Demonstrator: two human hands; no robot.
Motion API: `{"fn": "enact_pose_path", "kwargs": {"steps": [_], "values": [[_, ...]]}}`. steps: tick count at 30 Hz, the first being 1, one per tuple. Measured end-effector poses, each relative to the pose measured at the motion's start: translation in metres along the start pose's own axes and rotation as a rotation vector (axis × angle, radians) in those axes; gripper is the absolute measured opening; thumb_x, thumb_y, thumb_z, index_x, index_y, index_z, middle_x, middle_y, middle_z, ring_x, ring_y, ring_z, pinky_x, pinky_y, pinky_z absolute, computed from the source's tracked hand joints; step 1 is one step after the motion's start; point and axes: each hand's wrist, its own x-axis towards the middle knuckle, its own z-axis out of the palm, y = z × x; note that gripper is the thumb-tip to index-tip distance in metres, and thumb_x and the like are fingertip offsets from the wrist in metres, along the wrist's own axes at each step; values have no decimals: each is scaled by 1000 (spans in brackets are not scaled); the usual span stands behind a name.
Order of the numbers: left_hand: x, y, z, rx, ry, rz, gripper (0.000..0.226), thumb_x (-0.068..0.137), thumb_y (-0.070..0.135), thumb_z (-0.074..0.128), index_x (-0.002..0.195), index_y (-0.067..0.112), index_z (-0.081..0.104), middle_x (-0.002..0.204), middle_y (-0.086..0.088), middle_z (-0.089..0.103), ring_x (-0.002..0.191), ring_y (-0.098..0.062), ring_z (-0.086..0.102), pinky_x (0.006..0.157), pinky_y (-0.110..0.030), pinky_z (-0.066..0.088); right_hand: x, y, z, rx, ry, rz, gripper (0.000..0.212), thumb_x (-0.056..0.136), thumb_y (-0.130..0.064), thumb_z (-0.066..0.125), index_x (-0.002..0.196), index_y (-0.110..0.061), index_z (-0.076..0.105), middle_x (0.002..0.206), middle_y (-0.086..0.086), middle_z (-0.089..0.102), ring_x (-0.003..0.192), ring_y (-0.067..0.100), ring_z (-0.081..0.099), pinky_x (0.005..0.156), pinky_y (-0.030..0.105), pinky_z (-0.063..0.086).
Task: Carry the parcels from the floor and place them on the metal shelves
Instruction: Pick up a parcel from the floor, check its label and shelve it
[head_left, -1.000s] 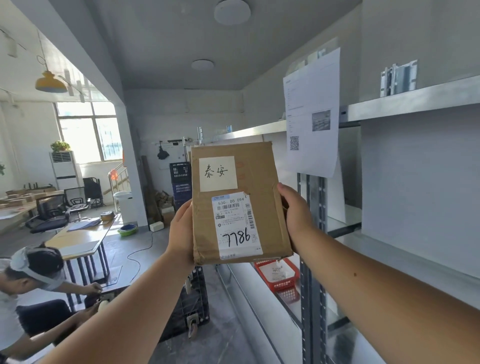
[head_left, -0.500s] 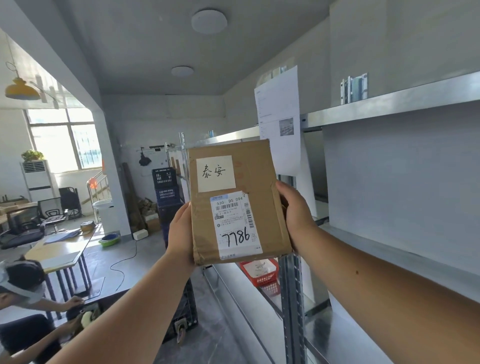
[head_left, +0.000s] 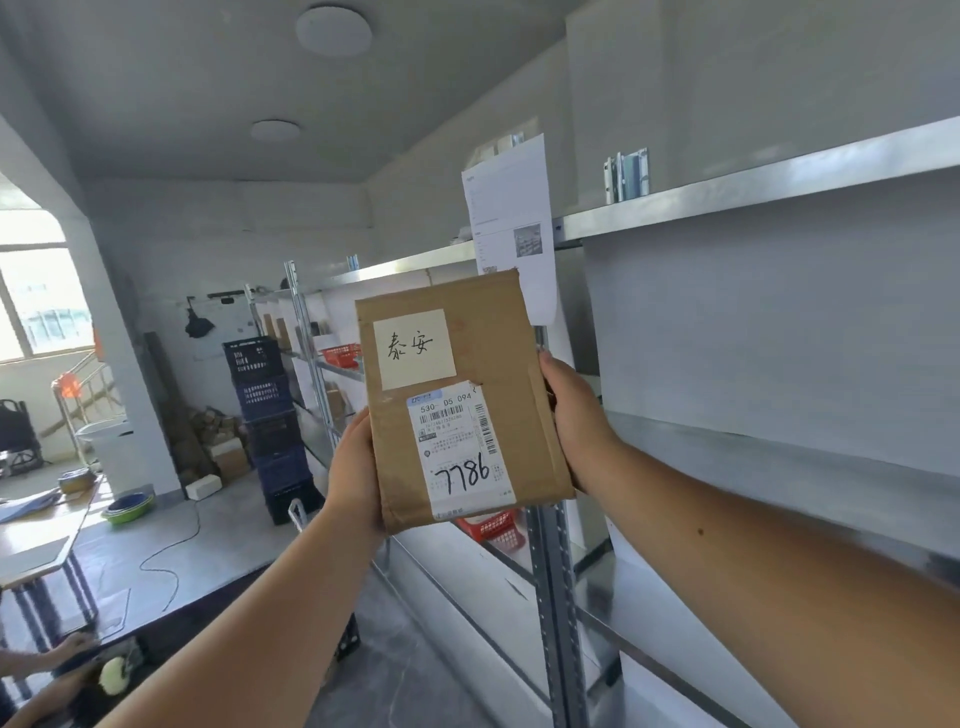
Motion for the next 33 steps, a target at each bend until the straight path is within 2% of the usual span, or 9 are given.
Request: {"fn": "enact_pose_path", "kwargs": {"steps": [6, 10, 12, 14, 16, 18, 22, 26, 33], "values": [[-40, -6, 27, -22, -86, -80, 47, 105, 40, 50, 137, 13, 69, 133, -18, 74, 121, -44, 71, 109, -68, 49, -45, -7, -24, -8, 152, -10, 42, 106, -46, 47, 76, -20, 62, 77, 1, 67, 77, 21, 65, 83, 38, 51], [-69, -17, 60, -43, -148, -173, 40, 108, 35, 47, 98, 14, 79, 98, -14, 84, 76, -32, 81, 88, -51, 59, -75, -14, -50, -65, 238, -8, 45, 108, -45, 41, 75, -20, 58, 74, 0, 64, 77, 22, 61, 81, 39, 49], [-82, -23, 77, -47, -207, -220, 46, 109, 36, 42, 91, 16, 80, 85, -10, 83, 68, -28, 81, 77, -45, 59, -90, -21, -66, -70, 301, -6, 44, 108, -44, 40, 78, -18, 59, 77, 1, 65, 79, 22, 62, 81, 38, 49], [-89, -32, 92, -52, -244, -231, 49, 108, 38, 43, 94, 15, 84, 99, -14, 84, 80, -32, 82, 83, -49, 60, -106, -28, -85, -98, 376, -4, 46, 108, -42, 41, 71, -20, 54, 73, -3, 62, 76, 20, 59, 77, 35, 47], [-93, -44, 106, -60, -282, -271, 45, 105, 43, 48, 119, 15, 80, 126, -19, 77, 107, -41, 77, 103, -63, 55, -122, -34, -106, -108, 426, -11, 45, 108, -43, 41, 70, -21, 53, 76, -2, 61, 78, 20, 57, 77, 34, 46], [-100, -58, 122, -51, -315, -302, 49, 104, 46, 50, 135, 15, 72, 134, -20, 73, 118, -45, 72, 108, -67, 50, -141, -41, -127, -119, 456, -13, 45, 108, -44, 41, 73, -21, 57, 81, 0, 63, 80, 20, 59, 79, 35, 47], [-128, -85, 164, -23, -376, -354, 48, 104, 47, 50, 132, 14, 73, 127, -18, 77, 114, -44, 74, 106, -65, 53, -183, -62, -171, -154, 567, -3, 46, 108, -43, 43, 72, -20, 60, 76, -4, 65, 75, 17, 62, 73, 32, 49], [-173, -107, 215, -25, -440, -410, 41, 103, 44, 53, 108, 17, 82, 115, -16, 81, 99, -38, 80, 95, -59, 60, -232, -83, -222, -173, 648, 2, 40, 106, -44, 44, 81, -18, 62, 85, 3, 65, 81, 20, 61, 77, 35, 49], [-262, -147, 297, -43, -539, -509, 48, 93, 43, 63, 131, 17, 76, 132, -16, 75, 119, -43, 73, 109, -70, 48, -329, -126, -305, -170, 810, -3, 44, 106, -41, 48, 68, -22, 58, 74, -4, 59, 74, 18, 56, 71, 32, 46]]}}
